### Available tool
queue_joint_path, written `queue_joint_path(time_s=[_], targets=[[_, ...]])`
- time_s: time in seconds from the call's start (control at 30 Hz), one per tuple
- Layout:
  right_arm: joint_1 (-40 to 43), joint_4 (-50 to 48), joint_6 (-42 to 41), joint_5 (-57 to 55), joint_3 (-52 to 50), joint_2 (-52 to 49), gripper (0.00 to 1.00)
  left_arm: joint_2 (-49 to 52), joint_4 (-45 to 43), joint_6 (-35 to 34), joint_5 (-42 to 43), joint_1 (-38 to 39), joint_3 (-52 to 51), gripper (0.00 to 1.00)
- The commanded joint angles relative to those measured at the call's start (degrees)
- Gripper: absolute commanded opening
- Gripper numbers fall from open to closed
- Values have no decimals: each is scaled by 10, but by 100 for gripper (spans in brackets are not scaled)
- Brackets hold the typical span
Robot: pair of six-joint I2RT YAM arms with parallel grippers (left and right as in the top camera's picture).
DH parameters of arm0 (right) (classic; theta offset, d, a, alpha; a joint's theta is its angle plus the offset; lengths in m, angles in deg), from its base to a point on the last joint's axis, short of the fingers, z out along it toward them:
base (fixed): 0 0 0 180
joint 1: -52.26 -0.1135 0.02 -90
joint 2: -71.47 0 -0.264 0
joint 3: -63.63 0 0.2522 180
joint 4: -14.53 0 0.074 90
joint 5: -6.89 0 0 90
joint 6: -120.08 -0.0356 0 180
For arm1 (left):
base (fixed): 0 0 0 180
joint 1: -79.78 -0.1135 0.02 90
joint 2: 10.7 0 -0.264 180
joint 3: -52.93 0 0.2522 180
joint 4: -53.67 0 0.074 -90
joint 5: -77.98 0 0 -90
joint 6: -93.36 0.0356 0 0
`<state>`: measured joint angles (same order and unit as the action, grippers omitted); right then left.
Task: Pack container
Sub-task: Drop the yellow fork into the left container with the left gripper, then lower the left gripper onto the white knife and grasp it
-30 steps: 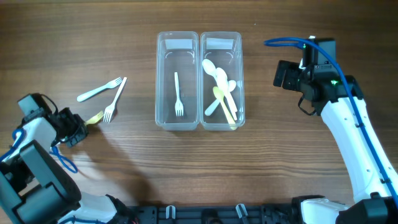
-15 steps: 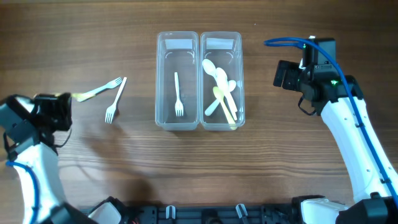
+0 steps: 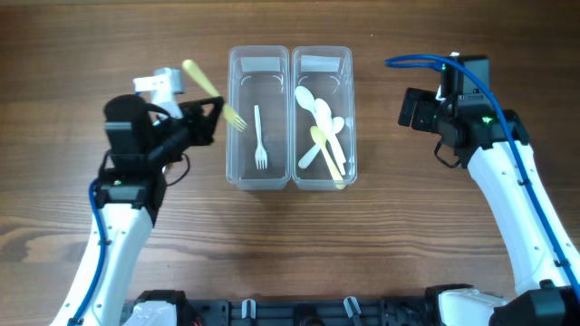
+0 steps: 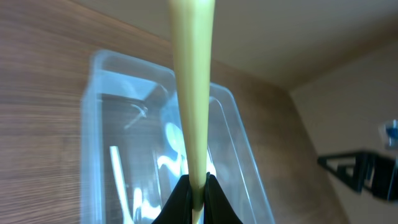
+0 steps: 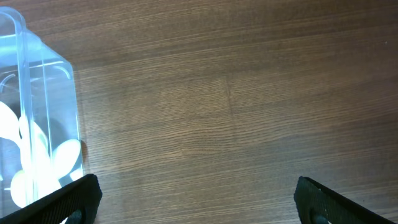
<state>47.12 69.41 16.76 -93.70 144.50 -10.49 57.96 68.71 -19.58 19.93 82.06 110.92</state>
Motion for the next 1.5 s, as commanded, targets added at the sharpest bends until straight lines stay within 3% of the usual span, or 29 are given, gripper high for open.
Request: queue_joint_path(time_s=[0.0, 0.13, 0.17, 0.23, 0.3, 0.53, 0.73, 1.0, 1.13, 1.37, 1.47], targets=[[1, -2, 7, -10, 8, -3, 100, 9, -2, 63, -48, 43, 0, 4], [1, -2, 7, -10, 8, -3, 100, 28, -2, 62, -59, 63, 0, 9], [1, -2, 7, -10, 8, -3, 100, 31, -3, 62, -59, 65, 0, 25], [1, -2, 7, -10, 8, -3, 100, 38, -3, 62, -59, 66, 0, 84], [1, -2, 7, -10, 8, -3, 100, 38, -7, 62, -59, 66, 0, 94], [1, -2, 7, -10, 8, -3, 100, 32, -27, 62, -72, 61, 17, 97], [1, -2, 7, -10, 8, -3, 100, 9, 60, 61, -237, 25, 20, 99], [1, -2, 7, -10, 8, -3, 100, 8, 192, 66, -364, -64, 20, 99], [1, -2, 7, -10, 8, -3, 100, 21, 165, 160, -365, -80, 20, 99], [1, -2, 7, -10, 8, -3, 100, 106, 127, 411, -355, -78, 20, 99], [1, -2, 7, -10, 8, -3, 100, 156, 128, 466, -352, -78, 20, 100]])
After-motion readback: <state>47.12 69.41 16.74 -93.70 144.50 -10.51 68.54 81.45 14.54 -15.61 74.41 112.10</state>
